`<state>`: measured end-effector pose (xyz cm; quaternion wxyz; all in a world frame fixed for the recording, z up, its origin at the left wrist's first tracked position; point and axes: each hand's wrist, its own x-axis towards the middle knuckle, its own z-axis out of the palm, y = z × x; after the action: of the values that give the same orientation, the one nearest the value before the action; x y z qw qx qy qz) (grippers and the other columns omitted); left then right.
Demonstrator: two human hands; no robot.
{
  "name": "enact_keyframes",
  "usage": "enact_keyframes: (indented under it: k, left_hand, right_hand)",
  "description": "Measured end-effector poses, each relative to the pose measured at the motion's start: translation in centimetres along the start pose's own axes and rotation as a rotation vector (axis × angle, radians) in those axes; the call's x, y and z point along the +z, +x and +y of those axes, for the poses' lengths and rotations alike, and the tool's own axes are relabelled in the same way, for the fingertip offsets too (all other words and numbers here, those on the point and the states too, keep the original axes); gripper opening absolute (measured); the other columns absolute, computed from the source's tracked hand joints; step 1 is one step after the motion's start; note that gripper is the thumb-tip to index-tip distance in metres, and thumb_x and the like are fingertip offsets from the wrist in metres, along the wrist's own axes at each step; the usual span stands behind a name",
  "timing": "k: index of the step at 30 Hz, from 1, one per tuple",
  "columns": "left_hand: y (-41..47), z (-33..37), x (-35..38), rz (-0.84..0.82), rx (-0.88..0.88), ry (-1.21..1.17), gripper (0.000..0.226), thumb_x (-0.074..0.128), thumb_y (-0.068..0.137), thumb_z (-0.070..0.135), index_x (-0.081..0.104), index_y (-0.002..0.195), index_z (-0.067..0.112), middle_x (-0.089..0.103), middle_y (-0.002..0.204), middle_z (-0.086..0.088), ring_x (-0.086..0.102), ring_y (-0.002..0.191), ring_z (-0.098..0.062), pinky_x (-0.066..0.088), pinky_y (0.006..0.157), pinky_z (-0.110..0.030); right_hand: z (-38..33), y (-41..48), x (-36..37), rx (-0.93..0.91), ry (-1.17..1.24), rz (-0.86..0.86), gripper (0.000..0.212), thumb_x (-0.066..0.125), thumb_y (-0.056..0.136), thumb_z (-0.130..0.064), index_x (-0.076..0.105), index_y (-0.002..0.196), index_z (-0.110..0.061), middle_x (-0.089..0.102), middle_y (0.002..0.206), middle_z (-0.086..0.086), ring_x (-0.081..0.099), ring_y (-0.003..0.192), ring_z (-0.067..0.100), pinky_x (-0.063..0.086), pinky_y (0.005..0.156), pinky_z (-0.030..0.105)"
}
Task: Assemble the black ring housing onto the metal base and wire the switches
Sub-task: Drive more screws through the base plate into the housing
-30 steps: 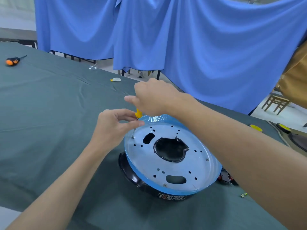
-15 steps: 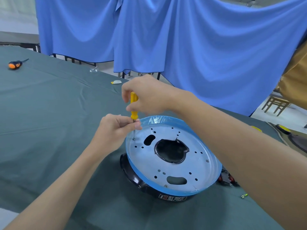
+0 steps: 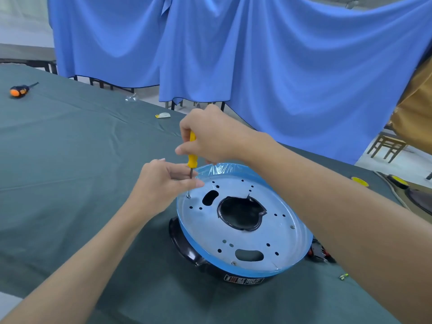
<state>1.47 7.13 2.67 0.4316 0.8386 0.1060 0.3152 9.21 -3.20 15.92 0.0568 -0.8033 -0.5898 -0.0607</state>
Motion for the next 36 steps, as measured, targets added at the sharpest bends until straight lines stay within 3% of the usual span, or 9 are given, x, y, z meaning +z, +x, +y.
enact_keyframes:
  k: [5, 10, 13, 16, 21, 26, 29, 32, 36]
  left_hand:
    - [0.1, -0.1, 0.0, -0.031, 0.018, 0.050, 0.010, 0.072, 0.088, 0.022, 0.078, 0.080, 0.019, 0.071, 0.084, -0.026, 0.061, 0.089, -0.033, 0.011, 0.102, 0.001]
    - [-0.1, -0.1, 0.3, 0.047, 0.031, -0.014, 0.007, 0.077, 0.082, 0.021, 0.080, 0.082, 0.015, 0.076, 0.081, 0.011, 0.066, 0.089, -0.005, 0.017, 0.112, -0.018]
    - [-0.1, 0.1, 0.4, 0.063, 0.052, 0.042, 0.011, 0.072, 0.087, 0.019, 0.079, 0.081, 0.014, 0.076, 0.079, -0.008, 0.062, 0.088, -0.018, 0.011, 0.104, 0.000]
    - [0.0, -0.1, -0.1, -0.025, 0.054, 0.017, 0.016, 0.065, 0.093, 0.020, 0.079, 0.088, 0.016, 0.074, 0.087, -0.020, 0.064, 0.093, -0.008, 0.009, 0.110, -0.005]
    - [0.0, -0.2, 0.4, 0.090, 0.041, -0.041, 0.002, 0.080, 0.079, 0.021, 0.080, 0.080, 0.019, 0.074, 0.082, 0.019, 0.064, 0.090, 0.012, 0.018, 0.114, -0.025]
    - [-0.1, -0.2, 0.1, 0.024, 0.056, 0.006, 0.016, 0.064, 0.094, 0.020, 0.078, 0.089, 0.022, 0.076, 0.088, -0.013, 0.065, 0.099, -0.016, 0.013, 0.114, -0.011]
    - [-0.3, -0.2, 0.2, -0.007, 0.042, -0.034, 0.010, 0.067, 0.091, 0.022, 0.077, 0.090, 0.025, 0.075, 0.079, 0.008, 0.067, 0.090, -0.007, 0.017, 0.118, -0.027]
    - [-0.3, -0.1, 0.6, 0.112, 0.010, -0.071, 0.008, 0.083, 0.076, 0.020, 0.077, 0.075, 0.025, 0.070, 0.073, 0.029, 0.065, 0.086, 0.013, 0.022, 0.111, -0.023]
    - [-0.3, -0.5, 0.6, 0.075, 0.066, 0.009, 0.008, 0.073, 0.086, 0.016, 0.078, 0.081, 0.021, 0.074, 0.075, 0.020, 0.065, 0.091, 0.003, 0.017, 0.113, -0.014]
  right_hand:
    - [-0.1, 0.1, -0.3, -0.029, -0.061, -0.062, 0.016, 0.068, 0.088, -0.031, 0.059, 0.090, -0.018, 0.050, 0.076, -0.014, 0.048, 0.066, 0.003, 0.041, 0.060, 0.024]
    - [0.0, 0.0, 0.4, -0.008, -0.039, 0.004, 0.025, 0.061, 0.093, -0.035, 0.055, 0.081, -0.013, 0.043, 0.060, -0.010, 0.053, 0.068, 0.004, 0.047, 0.079, 0.035]
    - [-0.2, 0.2, 0.6, -0.013, -0.117, 0.001, 0.027, 0.057, 0.094, -0.039, 0.054, 0.087, -0.013, 0.044, 0.069, -0.008, 0.046, 0.091, 0.021, 0.041, 0.075, 0.034]
    - [0.1, 0.1, -0.1, -0.050, -0.024, -0.047, 0.012, 0.066, 0.088, -0.024, 0.061, 0.097, -0.019, 0.051, 0.082, -0.013, 0.047, 0.072, 0.003, 0.043, 0.067, 0.024]
    - [0.2, 0.6, 0.4, 0.046, -0.062, 0.007, 0.026, 0.062, 0.091, -0.041, 0.050, 0.080, -0.021, 0.050, 0.081, -0.001, 0.047, 0.084, 0.019, 0.037, 0.063, 0.029]
    - [0.1, 0.1, 0.0, -0.038, -0.083, -0.054, 0.013, 0.064, 0.089, -0.030, 0.061, 0.092, -0.018, 0.044, 0.074, -0.015, 0.049, 0.077, 0.010, 0.039, 0.068, 0.028]
    - [0.2, 0.0, -0.3, -0.015, -0.015, -0.023, 0.011, 0.066, 0.088, -0.022, 0.058, 0.082, -0.018, 0.048, 0.066, -0.012, 0.045, 0.067, 0.002, 0.049, 0.073, 0.032]
    - [0.0, 0.6, 0.1, 0.062, -0.146, -0.028, 0.033, 0.063, 0.090, -0.037, 0.040, 0.072, -0.023, 0.048, 0.081, 0.003, 0.052, 0.093, 0.025, 0.042, 0.069, 0.034]
    - [-0.4, 0.7, 0.2, 0.070, -0.203, -0.033, 0.033, 0.058, 0.091, -0.046, 0.042, 0.072, -0.024, 0.041, 0.079, 0.000, 0.046, 0.091, 0.027, 0.041, 0.072, 0.035]
